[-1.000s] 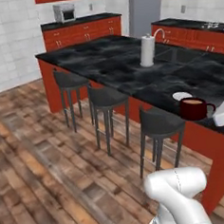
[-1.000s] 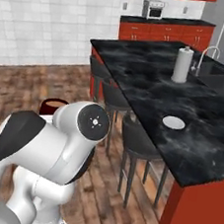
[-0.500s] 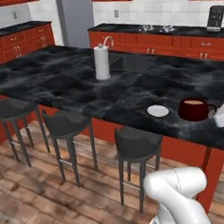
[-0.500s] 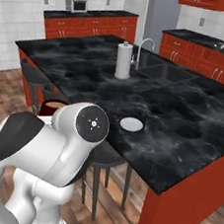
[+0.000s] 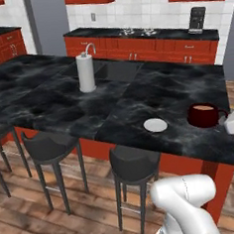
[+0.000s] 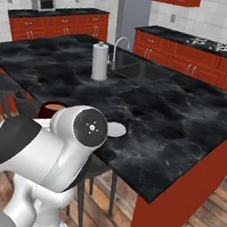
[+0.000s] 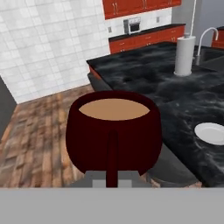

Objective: Pick the cup of tea, navigate to the dining table, and place it on the saucer.

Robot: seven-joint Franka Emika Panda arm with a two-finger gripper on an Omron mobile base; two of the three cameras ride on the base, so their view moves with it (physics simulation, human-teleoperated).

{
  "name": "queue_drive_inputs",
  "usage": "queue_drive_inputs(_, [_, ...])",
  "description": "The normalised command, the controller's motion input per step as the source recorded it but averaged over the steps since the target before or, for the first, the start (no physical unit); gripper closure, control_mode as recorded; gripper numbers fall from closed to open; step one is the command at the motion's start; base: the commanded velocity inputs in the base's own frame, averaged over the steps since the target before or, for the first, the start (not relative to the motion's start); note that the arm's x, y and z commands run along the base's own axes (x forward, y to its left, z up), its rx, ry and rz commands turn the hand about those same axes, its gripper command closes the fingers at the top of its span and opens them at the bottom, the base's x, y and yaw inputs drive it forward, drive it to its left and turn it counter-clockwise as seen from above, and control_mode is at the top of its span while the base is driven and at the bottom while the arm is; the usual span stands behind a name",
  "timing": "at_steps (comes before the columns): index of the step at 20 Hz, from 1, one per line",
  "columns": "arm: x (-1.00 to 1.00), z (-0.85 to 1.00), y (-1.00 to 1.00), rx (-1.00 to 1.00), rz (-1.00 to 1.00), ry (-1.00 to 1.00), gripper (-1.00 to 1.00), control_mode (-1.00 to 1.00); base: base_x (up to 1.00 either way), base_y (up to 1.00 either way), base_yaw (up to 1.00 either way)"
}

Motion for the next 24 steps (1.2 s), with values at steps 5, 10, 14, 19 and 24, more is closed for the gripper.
queue_drive_inputs(5, [0.00, 0.00, 0.00, 0.00, 0.00, 0.00, 1.00, 1.00, 0.95, 0.12, -0.17])
queue_drive_inputs(10, [0.00, 0.00, 0.00, 0.00, 0.00, 0.00, 1.00, 1.00, 0.68, 0.00, -0.09])
queue_drive_inputs(14, [0.00, 0.00, 0.00, 0.00, 0.00, 0.00, 1.00, 1.00, 0.12, 0.00, -0.01])
queue_drive_inputs(19, [0.00, 0.00, 0.00, 0.00, 0.00, 0.00, 1.00, 1.00, 0.00, 0.00, 0.00])
queue_drive_inputs(24, [0.00, 0.00, 0.00, 0.00, 0.00, 0.00, 1.00, 1.00, 0.00, 0.00, 0.00])
